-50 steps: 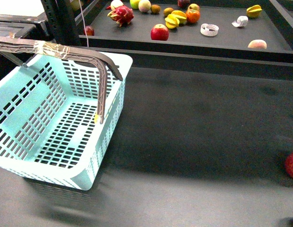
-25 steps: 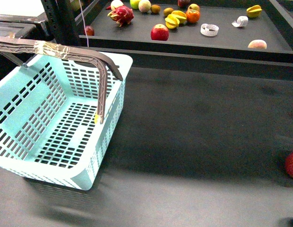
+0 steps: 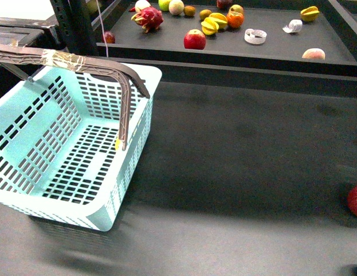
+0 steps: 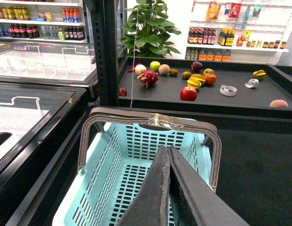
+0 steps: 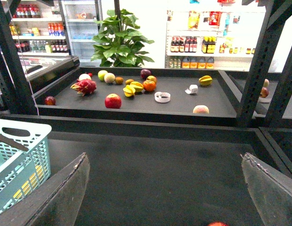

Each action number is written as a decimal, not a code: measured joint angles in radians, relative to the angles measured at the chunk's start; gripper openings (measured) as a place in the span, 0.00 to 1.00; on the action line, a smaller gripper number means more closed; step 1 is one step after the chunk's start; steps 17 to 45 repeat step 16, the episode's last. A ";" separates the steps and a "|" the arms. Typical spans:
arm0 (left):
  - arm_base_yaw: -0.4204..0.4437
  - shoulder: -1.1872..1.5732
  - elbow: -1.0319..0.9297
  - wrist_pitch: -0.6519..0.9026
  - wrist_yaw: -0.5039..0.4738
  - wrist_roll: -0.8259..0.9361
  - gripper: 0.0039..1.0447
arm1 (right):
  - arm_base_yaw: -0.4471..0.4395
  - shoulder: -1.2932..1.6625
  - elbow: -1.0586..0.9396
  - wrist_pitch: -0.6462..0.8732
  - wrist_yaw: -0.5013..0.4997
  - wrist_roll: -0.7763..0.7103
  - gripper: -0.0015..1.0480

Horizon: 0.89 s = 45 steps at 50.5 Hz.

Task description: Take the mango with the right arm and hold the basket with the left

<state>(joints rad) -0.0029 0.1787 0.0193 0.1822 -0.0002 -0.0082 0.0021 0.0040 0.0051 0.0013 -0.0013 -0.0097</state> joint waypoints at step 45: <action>0.000 -0.173 0.000 -0.180 0.000 0.000 0.04 | 0.000 0.000 0.000 0.000 0.000 0.000 0.92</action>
